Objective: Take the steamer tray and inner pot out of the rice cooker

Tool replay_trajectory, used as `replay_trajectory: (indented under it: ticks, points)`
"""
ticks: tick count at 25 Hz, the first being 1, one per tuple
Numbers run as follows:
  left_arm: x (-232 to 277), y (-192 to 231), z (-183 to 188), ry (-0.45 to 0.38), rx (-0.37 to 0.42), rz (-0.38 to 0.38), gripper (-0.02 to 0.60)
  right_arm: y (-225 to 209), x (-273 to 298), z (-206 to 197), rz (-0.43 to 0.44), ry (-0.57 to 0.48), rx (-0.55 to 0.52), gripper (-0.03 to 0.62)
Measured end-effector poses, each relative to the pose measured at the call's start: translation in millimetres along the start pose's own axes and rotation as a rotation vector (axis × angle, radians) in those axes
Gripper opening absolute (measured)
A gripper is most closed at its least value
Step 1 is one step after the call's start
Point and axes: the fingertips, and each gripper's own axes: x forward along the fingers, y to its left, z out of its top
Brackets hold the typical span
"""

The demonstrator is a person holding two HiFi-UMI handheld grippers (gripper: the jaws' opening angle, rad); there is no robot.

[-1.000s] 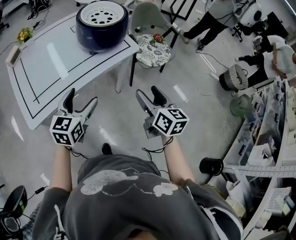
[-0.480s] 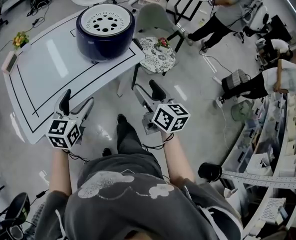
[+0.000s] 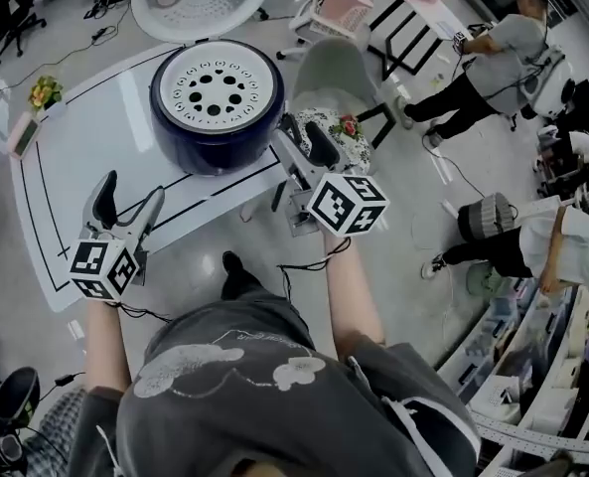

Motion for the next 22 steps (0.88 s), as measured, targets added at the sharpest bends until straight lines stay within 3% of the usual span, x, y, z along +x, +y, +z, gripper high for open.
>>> replay_trajectory:
  ticks: [10, 16, 22]
  points:
    - [68.4, 30.2, 44.0, -0.037, 0.033, 0.059, 0.41, -28.1, 122.3, 29.4, 0.115, 0.095, -0.185, 0.314]
    - [82.5, 58.1, 65.3, -0.066, 0.049, 0.188, 0.41, -29.8, 171.5, 6.7, 0.225, 0.321, -0.411, 0.314]
    - [91.6, 65.9, 62.9, -0.054, 0.041, 0.236, 0.408, -35.7, 199.4, -21.1, 0.262, 0.512, -0.622, 0.314]
